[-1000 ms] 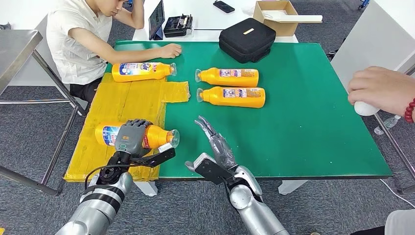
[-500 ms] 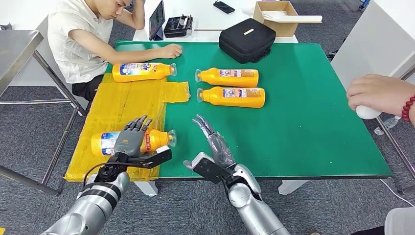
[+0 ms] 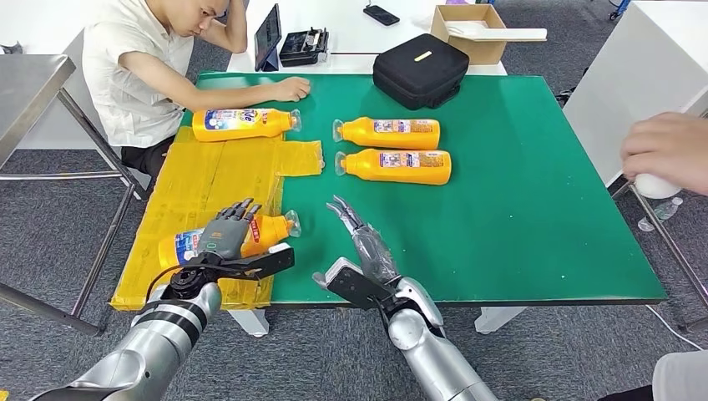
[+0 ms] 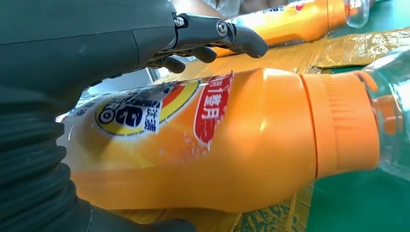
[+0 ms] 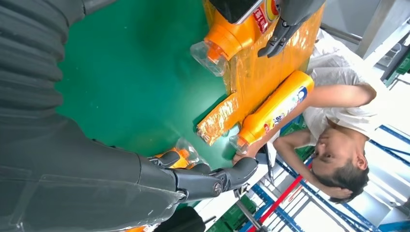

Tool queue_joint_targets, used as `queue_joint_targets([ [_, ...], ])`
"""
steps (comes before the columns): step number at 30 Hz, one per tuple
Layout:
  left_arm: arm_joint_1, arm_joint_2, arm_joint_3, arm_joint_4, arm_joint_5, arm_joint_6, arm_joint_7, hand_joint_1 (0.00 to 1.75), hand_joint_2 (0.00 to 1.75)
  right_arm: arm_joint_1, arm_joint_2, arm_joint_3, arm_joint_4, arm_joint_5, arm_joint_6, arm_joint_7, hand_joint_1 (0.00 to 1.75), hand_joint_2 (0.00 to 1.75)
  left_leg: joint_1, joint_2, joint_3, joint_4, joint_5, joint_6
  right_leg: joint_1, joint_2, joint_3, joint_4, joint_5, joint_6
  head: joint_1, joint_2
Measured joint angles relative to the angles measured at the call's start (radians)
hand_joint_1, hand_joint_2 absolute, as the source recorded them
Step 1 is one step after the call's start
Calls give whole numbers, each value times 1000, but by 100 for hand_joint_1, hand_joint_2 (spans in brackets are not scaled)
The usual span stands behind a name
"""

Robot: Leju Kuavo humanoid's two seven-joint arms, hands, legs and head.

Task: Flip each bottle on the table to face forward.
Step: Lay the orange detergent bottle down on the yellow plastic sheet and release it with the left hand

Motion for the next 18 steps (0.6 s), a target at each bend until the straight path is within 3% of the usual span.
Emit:
queue_joint_targets([
  [7, -3, 0, 0, 6, -2, 8, 2, 0, 175, -12, 0, -1, 30, 0, -9, -5, 0, 175, 0, 0, 0, 0, 0, 0, 0, 0, 0, 0, 0, 0, 0, 0],
  [12, 14, -6, -10, -2, 4, 102, -16, 0, 175, -9, 0, -1, 39, 8, -22, -2, 0, 175, 0, 0, 1, 0, 0, 0, 0, 0, 0, 0, 0, 0, 0, 0],
  [18, 116, -52, -55, -186, 4, 190, -53, 0, 175, 24, 8, -11, 24, 45, -41, 21, 0, 175, -1, 0, -3, 0, 0, 0, 0, -1, -3, 0, 0, 0, 0, 0],
])
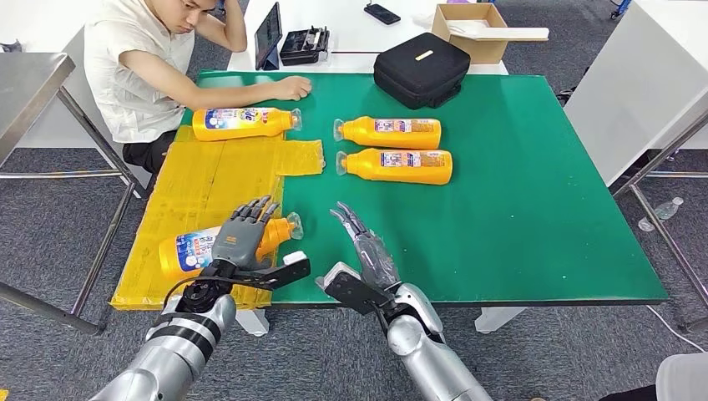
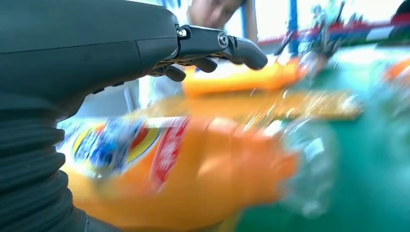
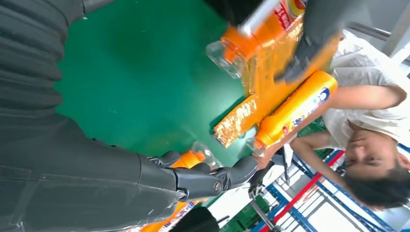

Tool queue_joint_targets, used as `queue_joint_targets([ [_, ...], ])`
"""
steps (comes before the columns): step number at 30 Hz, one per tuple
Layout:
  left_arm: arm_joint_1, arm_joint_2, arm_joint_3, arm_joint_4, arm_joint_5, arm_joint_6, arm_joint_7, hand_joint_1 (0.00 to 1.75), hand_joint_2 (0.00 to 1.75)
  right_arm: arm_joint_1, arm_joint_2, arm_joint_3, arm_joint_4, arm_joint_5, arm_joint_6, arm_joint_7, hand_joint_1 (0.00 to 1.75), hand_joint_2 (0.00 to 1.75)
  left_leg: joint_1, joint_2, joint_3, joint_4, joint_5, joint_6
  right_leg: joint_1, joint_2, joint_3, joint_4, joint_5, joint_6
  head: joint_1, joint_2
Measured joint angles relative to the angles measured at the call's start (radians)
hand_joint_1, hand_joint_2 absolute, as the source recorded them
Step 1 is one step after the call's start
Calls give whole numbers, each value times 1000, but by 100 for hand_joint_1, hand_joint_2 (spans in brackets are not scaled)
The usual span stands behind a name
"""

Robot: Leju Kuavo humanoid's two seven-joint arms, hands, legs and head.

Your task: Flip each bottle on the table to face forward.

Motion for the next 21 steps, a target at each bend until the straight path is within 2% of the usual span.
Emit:
queue_joint_targets([
  [4, 74, -8, -97, -208, -6, 37, 52, 0, 175, 27, 5, -9, -25, 21, 0, 13, 0, 175, 0, -1, -3, 0, 0, 0, 0, -1, -3, 0, 0, 0, 0, 0],
  [8, 135, -9, -181, -372, -6, 35, 54, 0, 175, 46, 7, -17, -50, 31, -1, 23, 0, 175, 0, -1, -4, 0, 0, 0, 0, -1, -5, 0, 0, 0, 0, 0],
  [18, 205, -6, -295, -564, -5, 34, 80, 0, 175, 81, 7, -36, -94, 55, -7, 35, 0, 175, 0, -1, -5, 0, 0, 0, 0, -1, -5, 0, 0, 0, 0, 0],
  [21, 234, -6, -308, -609, 16, 28, 58, 0, 175, 84, -10, -43, -106, 126, -49, 74, 0, 175, 0, 0, -5, 0, 0, 0, 0, -1, -5, 0, 0, 0, 0, 0],
])
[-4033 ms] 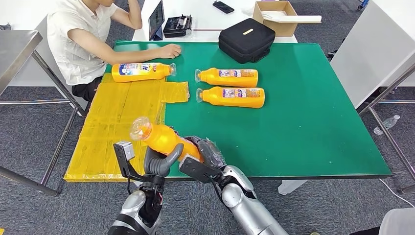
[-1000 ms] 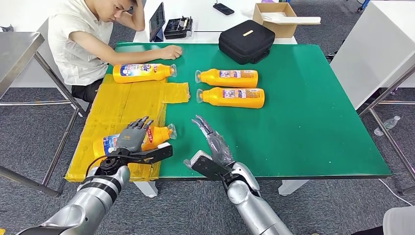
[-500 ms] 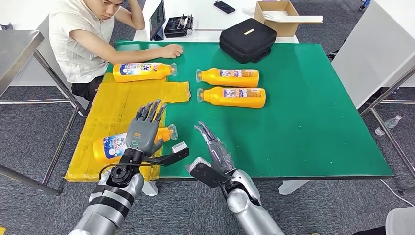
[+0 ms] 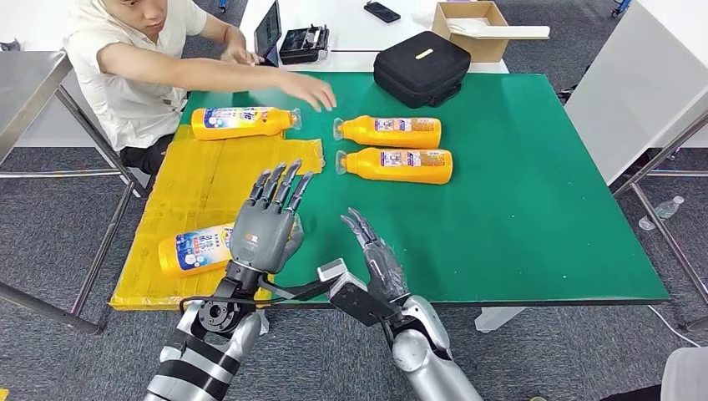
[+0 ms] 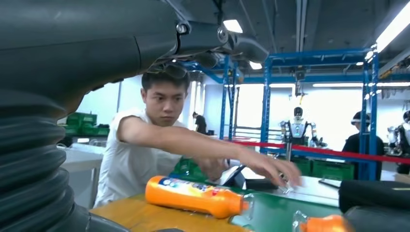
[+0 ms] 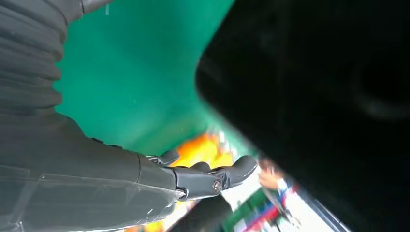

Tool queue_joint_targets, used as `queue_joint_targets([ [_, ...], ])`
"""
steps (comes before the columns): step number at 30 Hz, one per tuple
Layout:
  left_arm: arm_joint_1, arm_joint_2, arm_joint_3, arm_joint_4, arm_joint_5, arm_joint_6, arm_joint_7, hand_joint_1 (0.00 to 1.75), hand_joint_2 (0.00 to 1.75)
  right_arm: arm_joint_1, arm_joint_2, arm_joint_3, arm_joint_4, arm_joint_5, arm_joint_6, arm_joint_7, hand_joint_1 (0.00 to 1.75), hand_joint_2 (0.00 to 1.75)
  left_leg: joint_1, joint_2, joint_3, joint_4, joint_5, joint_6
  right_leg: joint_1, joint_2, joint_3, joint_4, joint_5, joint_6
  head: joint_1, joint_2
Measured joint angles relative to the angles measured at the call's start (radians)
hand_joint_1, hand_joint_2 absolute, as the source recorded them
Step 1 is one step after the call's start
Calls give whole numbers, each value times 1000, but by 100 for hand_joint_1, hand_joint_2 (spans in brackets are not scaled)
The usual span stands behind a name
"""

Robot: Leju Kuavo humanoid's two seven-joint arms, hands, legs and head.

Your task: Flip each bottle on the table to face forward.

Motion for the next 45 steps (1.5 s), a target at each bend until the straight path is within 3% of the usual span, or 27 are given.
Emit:
queue_joint_targets([
  [3, 43, 0, 21, -41, 77, -3, -42, 0, 175, -26, -41, -9, -7, 149, -62, 73, 0, 175, 0, 2, 0, 0, 0, 0, 0, 2, -1, 0, 0, 0, -1, 0],
  [6, 66, -4, 44, -62, 150, -5, -60, 0, 175, -70, -71, -24, 0, 272, -76, 96, 0, 175, 0, 1, 0, 0, 0, 0, 0, 2, -1, 0, 0, 0, 1, 0],
  [13, 80, -14, 71, -64, 215, -1, -71, 0, 175, -104, -78, -33, 8, 373, -78, 100, 0, 175, 0, 2, 1, 0, 0, 0, 0, 2, -1, 0, 0, 0, 2, 0],
  [16, 108, -33, 55, -92, 319, 30, -169, 0, 175, -170, -120, -116, 88, 442, -66, 207, 0, 175, -1, -10, -2, 1, 3, 3, -1, -9, 1, 0, -1, 1, 0, 0],
  [18, 138, -57, 22, -118, 356, 44, -232, 0, 175, -222, -158, -191, 163, 473, -63, 269, 0, 175, -3, -17, -5, 1, 4, 6, -3, -16, 2, -1, -1, 4, 7, 0],
  [22, 175, -66, 6, -157, 413, 42, -246, 0, 175, -270, -184, -252, 236, 504, -61, 272, 0, 175, -7, -3, -4, 1, 2, 6, -7, -2, -2, -2, 3, 9, 10, 0],
  [28, 186, -71, 25, -169, 596, -41, -289, 0, 175, -239, -187, -285, 243, 439, -40, 188, 0, 175, -6, -5, -4, 1, 3, 6, -6, -3, -2, -1, 2, 9, 11, 0],
  [33, 182, -84, 109, -161, 805, -130, -335, 0, 175, -157, -174, -278, 178, 388, -39, 143, 0, 175, -5, -4, -5, 0, 3, 6, -6, -3, -2, -1, 2, 9, 11, 0],
  [40, 188, -92, 161, -165, 884, -191, -337, 0, 175, -110, -172, -248, 97, 480, -41, 214, 0, 175, -6, -4, -4, 0, 3, 6, -6, -3, -2, -1, 2, 9, 11, 0],
  [45, 222, -94, 118, -192, 981, -254, -339, 0, 175, -94, -199, -228, 84, 588, -37, 266, 0, 175, -7, -5, -5, 0, 3, 6, -7, -3, -2, -1, 2, 9, 11, 0],
])
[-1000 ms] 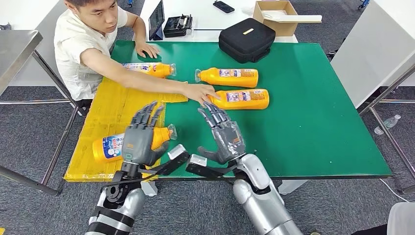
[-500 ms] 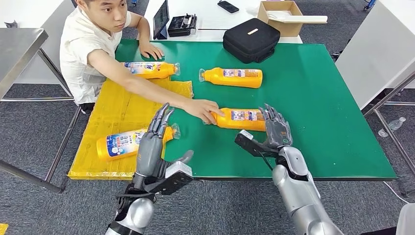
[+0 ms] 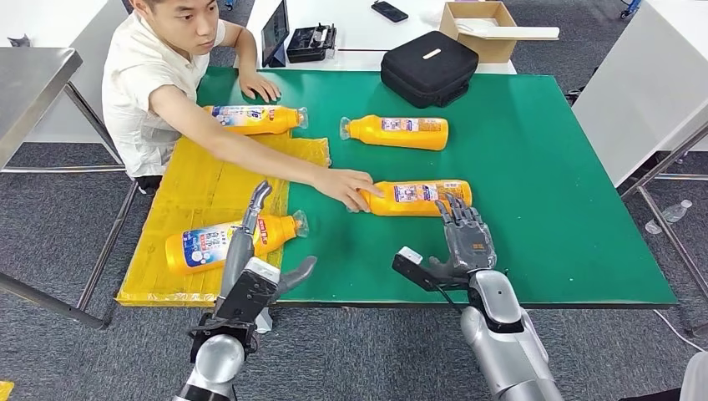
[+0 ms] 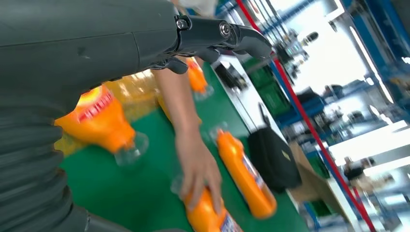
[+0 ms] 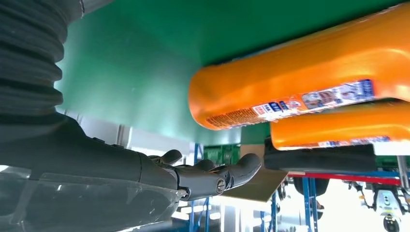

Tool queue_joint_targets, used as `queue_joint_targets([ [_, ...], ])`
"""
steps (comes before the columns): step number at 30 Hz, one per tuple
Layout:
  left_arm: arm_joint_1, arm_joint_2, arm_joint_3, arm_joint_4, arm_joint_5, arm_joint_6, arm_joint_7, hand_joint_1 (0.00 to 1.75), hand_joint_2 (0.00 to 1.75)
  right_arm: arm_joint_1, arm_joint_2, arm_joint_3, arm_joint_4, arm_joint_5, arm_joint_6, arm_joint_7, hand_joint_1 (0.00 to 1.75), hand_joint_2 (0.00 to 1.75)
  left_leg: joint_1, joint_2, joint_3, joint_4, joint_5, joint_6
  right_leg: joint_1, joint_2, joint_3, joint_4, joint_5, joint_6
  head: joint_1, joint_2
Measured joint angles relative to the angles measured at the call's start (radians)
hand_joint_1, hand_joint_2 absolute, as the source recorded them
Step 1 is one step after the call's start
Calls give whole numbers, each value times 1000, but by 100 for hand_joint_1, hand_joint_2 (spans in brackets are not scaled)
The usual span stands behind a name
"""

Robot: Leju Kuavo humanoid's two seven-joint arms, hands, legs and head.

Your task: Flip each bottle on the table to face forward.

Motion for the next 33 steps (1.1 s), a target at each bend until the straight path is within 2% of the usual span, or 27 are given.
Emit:
queue_joint_targets([
  [7, 3, 2, -49, -12, 13, -8, 0, 0, 175, -27, -16, 30, 19, 90, -9, 45, 0, 175, 0, 0, 0, 0, 0, 0, 0, 0, 0, 0, 0, 0, 0, 0],
  [29, 7, 2, -53, -39, -21, 0, -16, 0, 175, -115, -17, 42, 131, 90, -7, 61, 0, 175, 0, 0, 1, 0, 0, 0, 0, 0, 0, 0, 0, 0, 0, 0],
  [33, 7, 2, -53, -38, -11, -1, -12, 0, 175, -127, -17, 39, 158, 90, 18, 71, 0, 175, 0, 0, 1, 0, 0, 0, 0, 0, 0, 0, 0, 0, 0, 0],
])
